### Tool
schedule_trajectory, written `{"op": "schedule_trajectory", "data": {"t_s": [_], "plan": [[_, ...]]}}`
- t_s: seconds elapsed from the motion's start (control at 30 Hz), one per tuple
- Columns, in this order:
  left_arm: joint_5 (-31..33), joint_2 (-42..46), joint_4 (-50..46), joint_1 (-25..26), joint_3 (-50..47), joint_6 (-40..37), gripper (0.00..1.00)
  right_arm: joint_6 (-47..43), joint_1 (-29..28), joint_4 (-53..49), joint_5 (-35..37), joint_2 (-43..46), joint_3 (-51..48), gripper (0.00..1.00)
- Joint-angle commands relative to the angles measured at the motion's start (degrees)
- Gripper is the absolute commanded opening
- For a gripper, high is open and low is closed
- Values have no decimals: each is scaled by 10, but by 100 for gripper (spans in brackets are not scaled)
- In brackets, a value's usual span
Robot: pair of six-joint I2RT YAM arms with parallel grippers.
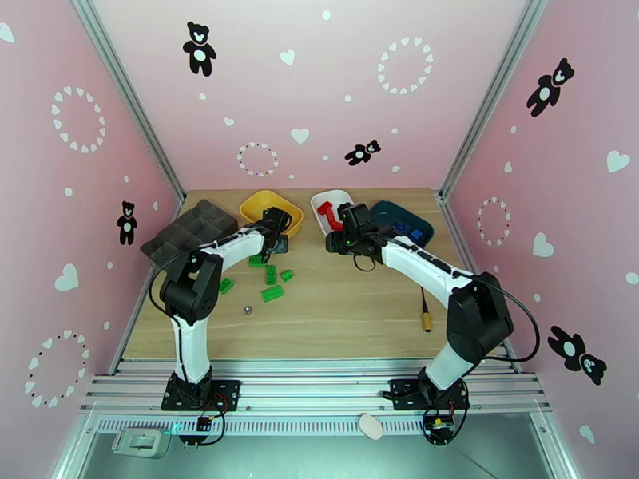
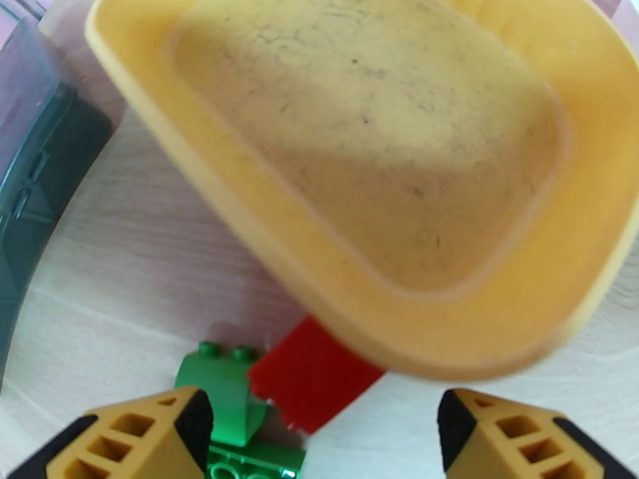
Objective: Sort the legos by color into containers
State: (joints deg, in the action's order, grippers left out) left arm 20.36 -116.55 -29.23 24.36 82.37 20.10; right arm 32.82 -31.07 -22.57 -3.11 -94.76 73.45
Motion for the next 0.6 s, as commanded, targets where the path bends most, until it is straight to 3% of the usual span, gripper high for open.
{"op": "schedule_trajectory", "data": {"t_s": [0.0, 0.3, 0.57], "plan": [[-5, -22, -13, -7, 23, -23, 80, 3, -2, -1, 0, 22, -1, 49], [-33, -44, 8, -21, 33, -45, 79, 5, -2, -2, -1, 21, -1, 49], [-69, -41, 16, -21, 29, -59, 64, 4, -2, -4, 4, 19, 0, 49]]}}
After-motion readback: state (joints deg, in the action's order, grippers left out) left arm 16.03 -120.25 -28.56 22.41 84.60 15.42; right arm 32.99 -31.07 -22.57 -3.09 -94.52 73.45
